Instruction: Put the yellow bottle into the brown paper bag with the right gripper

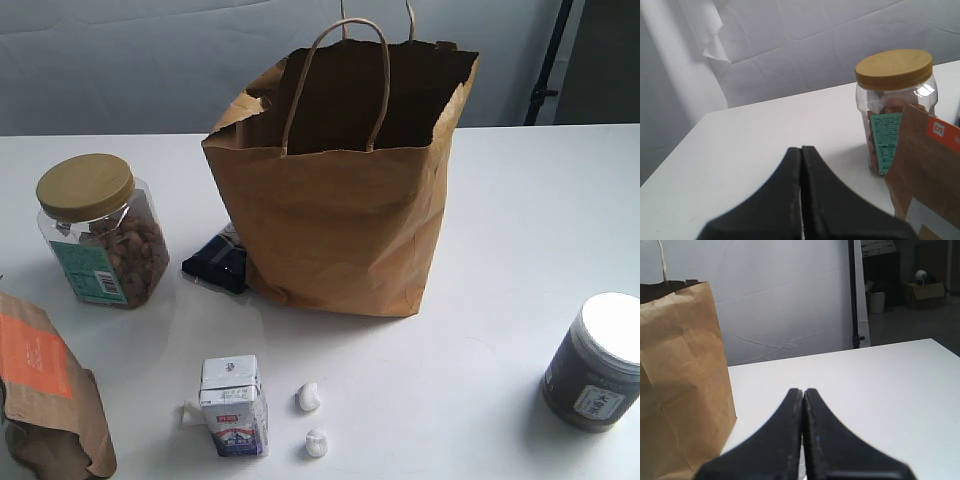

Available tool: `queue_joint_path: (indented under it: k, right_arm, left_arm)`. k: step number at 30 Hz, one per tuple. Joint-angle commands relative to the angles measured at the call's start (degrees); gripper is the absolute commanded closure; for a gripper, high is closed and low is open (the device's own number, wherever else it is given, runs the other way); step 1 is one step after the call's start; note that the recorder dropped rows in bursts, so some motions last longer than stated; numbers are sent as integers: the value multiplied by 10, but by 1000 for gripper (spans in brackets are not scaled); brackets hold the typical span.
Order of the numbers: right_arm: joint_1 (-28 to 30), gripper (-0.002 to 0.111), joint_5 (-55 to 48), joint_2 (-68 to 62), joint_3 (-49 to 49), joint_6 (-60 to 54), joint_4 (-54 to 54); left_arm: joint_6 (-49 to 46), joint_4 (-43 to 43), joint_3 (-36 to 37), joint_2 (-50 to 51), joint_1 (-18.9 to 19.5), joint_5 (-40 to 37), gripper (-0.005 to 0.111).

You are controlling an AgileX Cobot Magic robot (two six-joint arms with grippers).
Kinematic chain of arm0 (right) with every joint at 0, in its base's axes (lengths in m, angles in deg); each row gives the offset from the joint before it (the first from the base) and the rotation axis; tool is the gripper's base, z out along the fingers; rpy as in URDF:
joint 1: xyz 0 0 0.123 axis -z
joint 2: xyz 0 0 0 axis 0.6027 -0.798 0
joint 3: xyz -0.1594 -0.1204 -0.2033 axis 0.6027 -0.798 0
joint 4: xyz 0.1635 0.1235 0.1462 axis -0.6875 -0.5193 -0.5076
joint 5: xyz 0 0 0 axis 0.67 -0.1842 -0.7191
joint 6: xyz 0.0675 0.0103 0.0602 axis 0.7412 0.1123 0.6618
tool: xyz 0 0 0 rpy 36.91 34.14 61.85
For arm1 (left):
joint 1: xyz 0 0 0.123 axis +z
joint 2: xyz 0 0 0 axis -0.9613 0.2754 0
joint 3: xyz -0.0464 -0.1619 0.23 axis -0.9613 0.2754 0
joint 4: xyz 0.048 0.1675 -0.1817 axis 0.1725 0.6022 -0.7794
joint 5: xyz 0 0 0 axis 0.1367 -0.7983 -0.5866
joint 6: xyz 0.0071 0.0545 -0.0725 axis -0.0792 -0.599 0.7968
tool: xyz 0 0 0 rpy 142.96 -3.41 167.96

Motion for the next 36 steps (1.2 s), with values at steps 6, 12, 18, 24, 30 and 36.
queue_joint_path:
  k: [6,12,18,24,30,36]
  right_arm:
    - [-7,108,5,4,-2,5,1]
    - [-18,108,8,4,-2,5,1]
    - [-18,108,8,4,-2,5,1]
    - [-18,108,9,4,-2,3,1]
    - [-18,108,9,4,-2,3,1]
    - [-18,108,9,4,-2,5,1]
  left_arm:
    - [1,0,2,-2,-3,3,107]
    - [1,0,2,-2,-3,3,107]
    - [1,0,2,-2,-3,3,107]
    - [1,0,2,-2,-3,3,107]
    - [1,0,2,-2,-3,3,107]
    - [1,0,2,-2,-3,3,107]
